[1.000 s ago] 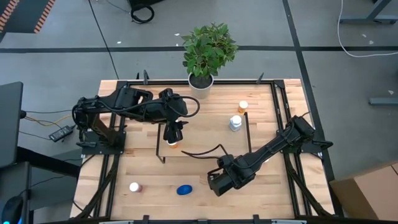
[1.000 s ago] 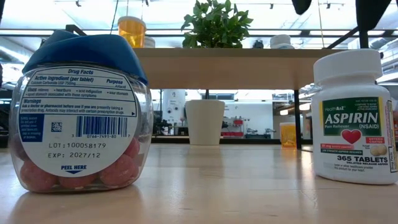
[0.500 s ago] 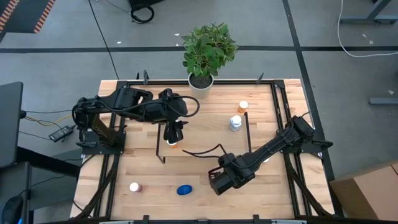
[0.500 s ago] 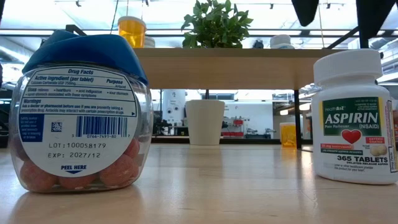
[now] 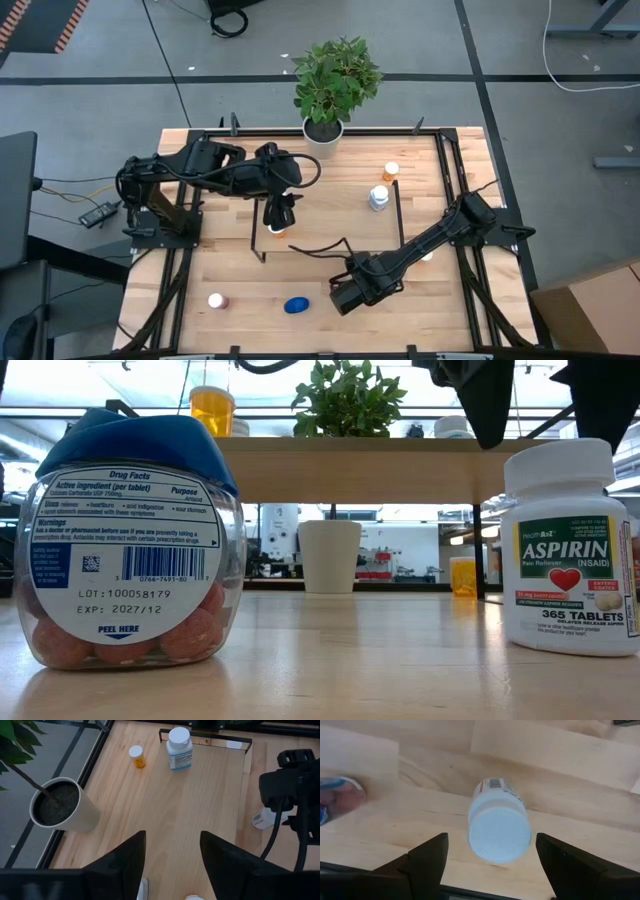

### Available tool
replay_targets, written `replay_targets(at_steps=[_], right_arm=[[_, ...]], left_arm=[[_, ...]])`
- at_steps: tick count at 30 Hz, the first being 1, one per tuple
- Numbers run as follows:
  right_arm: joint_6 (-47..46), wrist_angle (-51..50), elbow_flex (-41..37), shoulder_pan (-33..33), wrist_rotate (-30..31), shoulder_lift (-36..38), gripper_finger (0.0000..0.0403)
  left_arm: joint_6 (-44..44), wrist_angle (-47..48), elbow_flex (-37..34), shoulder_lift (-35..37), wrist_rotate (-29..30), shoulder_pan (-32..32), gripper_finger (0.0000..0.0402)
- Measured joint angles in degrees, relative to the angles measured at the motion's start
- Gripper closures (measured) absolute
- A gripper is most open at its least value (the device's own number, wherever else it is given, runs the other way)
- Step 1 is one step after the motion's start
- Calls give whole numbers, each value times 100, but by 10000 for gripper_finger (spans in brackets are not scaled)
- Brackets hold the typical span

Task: Pick and place medicine bottles onto shelf by color
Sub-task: Put the white and green pill bottle on the shelf

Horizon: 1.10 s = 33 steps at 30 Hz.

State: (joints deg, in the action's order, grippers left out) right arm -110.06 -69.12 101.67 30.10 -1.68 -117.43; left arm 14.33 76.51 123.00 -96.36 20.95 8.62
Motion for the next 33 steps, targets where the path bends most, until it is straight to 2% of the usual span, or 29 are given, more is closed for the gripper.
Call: replay_targets(at_steps=[14,23,33], right_arm=[[59,59,2,3,-30,-2,107],[82,608,-543,1,-413,-11,116],[63,570,-560,-40,-198,-11,116]], left_arm=[[-64,-2,0,0,0,0,206],[-1,-1,0,0,-1,0,208],[150,2,0,0,-2,2,207]])
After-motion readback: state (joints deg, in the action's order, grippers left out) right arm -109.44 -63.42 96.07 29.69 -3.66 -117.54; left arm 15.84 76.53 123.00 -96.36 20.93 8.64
